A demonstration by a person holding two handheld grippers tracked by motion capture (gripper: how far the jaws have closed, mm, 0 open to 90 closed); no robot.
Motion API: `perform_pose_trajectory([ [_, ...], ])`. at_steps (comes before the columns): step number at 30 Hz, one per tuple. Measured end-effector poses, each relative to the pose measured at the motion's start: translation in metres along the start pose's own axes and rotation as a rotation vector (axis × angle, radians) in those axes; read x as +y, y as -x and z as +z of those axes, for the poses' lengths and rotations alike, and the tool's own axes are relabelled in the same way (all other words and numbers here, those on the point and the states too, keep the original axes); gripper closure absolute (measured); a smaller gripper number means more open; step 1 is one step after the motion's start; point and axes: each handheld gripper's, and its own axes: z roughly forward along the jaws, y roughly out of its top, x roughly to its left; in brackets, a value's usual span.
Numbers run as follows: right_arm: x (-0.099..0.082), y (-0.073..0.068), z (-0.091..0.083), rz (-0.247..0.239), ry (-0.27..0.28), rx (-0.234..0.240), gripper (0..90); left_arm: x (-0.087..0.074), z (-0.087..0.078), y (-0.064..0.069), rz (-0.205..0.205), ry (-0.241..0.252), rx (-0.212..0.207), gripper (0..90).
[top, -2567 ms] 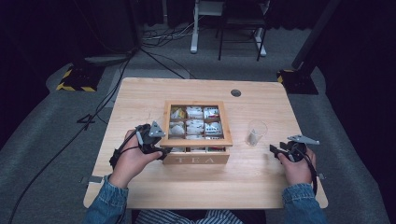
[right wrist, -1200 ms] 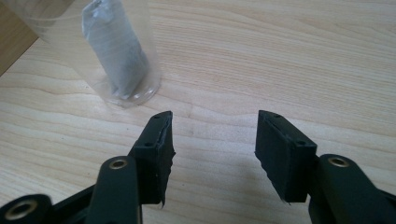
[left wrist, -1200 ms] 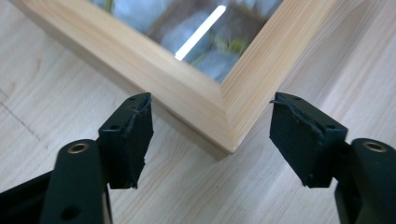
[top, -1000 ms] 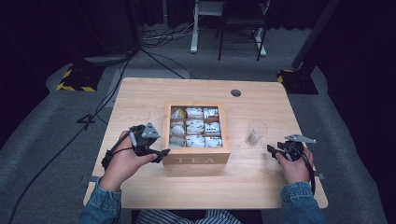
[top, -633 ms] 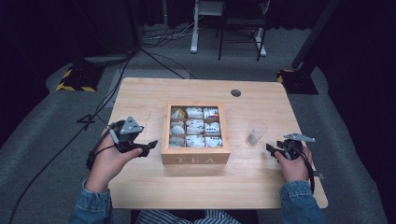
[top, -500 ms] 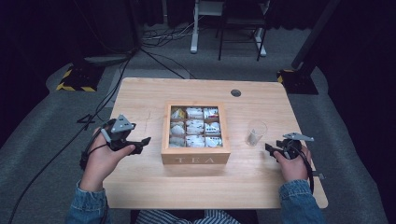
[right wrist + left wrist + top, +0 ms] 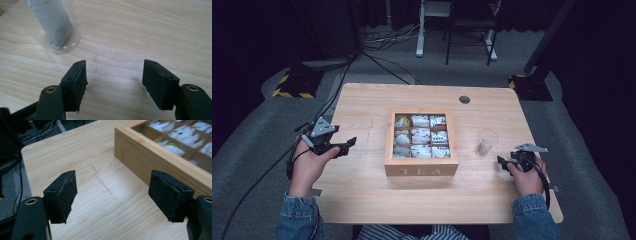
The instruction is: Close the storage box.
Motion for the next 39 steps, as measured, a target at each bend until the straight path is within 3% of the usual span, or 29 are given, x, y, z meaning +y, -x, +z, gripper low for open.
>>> perform_pose_trajectory([
  [6,-0.003,0.004,0.002,-0.005,-0.007,0.005,35.6,-0.015,0.017,-0.018,-0.011,-0.01,0.026,23.6],
  [14,-0.005,0.007,0.005,-0.019,0.021,0.009,30.3,-0.032,0.04,-0.029,-0.054,-0.045,0.002,22.5],
  [28,-0.005,0.008,0.007,-0.016,0.016,-0.004,24.9,-0.056,0.078,-0.027,-0.064,-0.119,-0.029,19.3],
  [30,-0.005,0.007,0.007,-0.015,0.017,-0.006,24.5,-0.059,0.081,-0.027,-0.062,-0.148,-0.026,18.1],
  [32,-0.004,0.007,0.007,-0.007,0.013,-0.011,23.3,-0.061,0.085,-0.026,-0.069,-0.212,-0.022,17.2],
  [39,-0.005,0.007,0.006,0.004,0.006,-0.023,18.5,-0.06,0.087,-0.025,-0.074,-0.216,-0.016,14.0],
])
